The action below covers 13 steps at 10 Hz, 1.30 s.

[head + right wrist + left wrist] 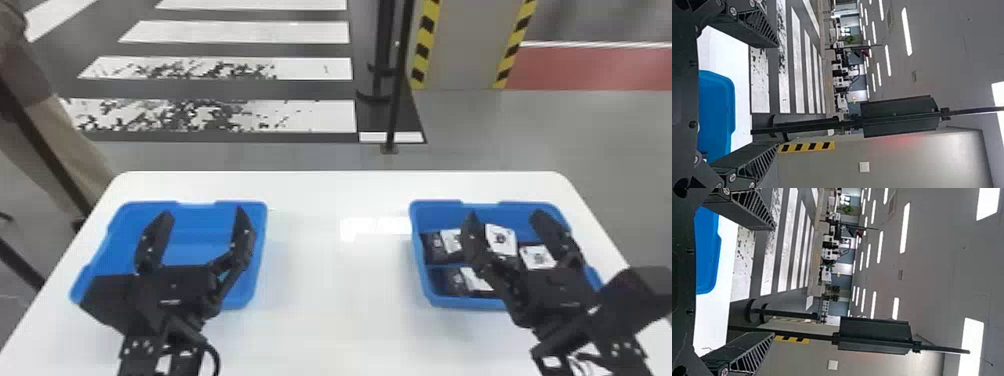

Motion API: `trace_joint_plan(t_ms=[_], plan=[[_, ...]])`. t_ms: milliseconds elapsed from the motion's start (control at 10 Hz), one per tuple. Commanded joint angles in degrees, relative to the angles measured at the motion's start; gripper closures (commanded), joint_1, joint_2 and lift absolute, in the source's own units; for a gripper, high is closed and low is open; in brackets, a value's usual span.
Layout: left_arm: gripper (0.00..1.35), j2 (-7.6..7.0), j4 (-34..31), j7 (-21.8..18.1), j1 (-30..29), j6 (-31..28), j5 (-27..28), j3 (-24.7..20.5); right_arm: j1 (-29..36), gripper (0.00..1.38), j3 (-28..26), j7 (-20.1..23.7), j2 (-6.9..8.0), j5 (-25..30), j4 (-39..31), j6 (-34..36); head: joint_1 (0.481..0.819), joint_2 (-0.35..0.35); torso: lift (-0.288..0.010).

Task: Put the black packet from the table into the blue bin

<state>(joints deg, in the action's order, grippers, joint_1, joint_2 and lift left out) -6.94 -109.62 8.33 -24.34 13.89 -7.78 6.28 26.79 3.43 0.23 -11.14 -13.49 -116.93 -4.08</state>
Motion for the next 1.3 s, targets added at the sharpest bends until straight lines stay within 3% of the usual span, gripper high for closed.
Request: trace_joint_plan(t_ms=[0, 1200], plan=[[0.06, 0.0, 0.0, 0.02, -0.12, -0.1, 0.01, 0.0, -0.08, 0.15, 0.0, 0.12, 0.07, 0.01, -0.28, 0.56, 0.695, 0.009, -0.11], [0.06, 0.0, 0.0, -0.16, 0.16, -0.38, 0.35, 0.11, -0.64, 0.15, 0.0, 1.26, 0.07, -0.33, -0.28, 2.39, 0.695, 0.014, -0.11]])
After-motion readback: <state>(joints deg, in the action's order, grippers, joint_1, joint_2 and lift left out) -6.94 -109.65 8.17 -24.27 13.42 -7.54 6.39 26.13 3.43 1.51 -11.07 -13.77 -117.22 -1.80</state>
